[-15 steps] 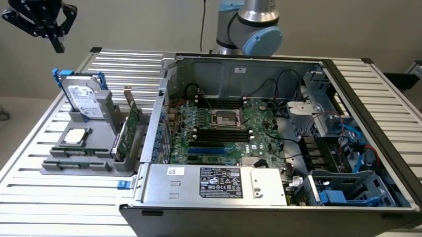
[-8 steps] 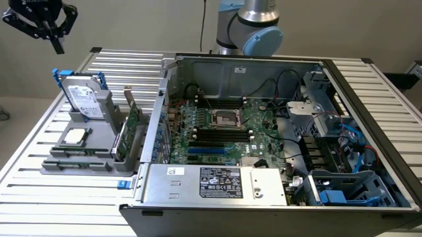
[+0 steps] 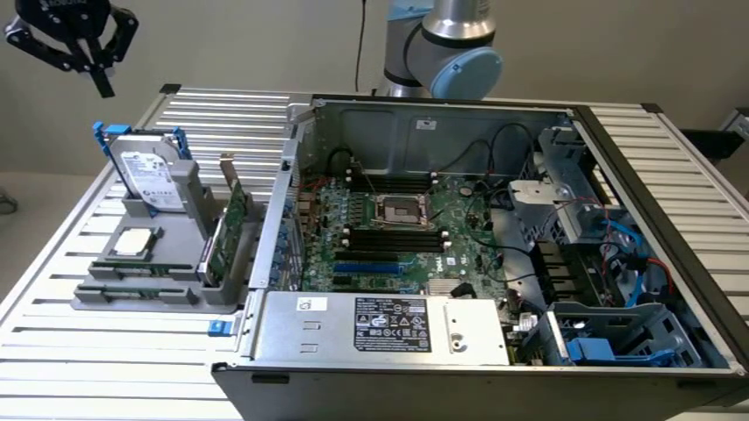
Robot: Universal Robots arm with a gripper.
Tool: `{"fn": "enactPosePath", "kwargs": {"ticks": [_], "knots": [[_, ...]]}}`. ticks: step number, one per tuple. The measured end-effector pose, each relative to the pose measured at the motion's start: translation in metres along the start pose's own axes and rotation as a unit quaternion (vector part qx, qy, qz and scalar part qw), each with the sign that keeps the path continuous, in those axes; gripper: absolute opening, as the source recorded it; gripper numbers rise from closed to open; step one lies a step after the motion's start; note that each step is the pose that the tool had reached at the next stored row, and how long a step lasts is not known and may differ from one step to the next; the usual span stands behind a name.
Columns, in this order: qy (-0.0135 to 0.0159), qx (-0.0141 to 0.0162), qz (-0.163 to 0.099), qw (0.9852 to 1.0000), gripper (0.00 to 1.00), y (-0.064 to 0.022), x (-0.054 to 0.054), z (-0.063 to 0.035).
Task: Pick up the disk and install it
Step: 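Pick up the disk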
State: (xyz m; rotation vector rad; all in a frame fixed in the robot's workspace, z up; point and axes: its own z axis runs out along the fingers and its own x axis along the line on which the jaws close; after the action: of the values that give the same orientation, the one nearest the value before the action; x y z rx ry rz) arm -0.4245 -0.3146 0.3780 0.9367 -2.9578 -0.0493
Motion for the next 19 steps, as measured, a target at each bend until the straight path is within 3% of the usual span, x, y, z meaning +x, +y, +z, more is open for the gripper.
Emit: {"fn": "enactPosePath", "kwargs": {"ticks": [5, 10, 15, 19], "knots": [[0.0019, 0.0012, -0.045, 0.9990, 0.11, 0.0000, 0.0000, 0.0004], [0.0039, 0.0025, -0.091, 0.9959, 0.11, -0.0001, 0.0000, 0.0006], [0.0057, 0.0037, -0.136, 0.9907, 0.11, 0.0000, -0.0001, 0.0009], [0.0073, 0.0047, -0.172, 0.9850, 0.11, -0.0001, -0.0001, 0.0010]]}}
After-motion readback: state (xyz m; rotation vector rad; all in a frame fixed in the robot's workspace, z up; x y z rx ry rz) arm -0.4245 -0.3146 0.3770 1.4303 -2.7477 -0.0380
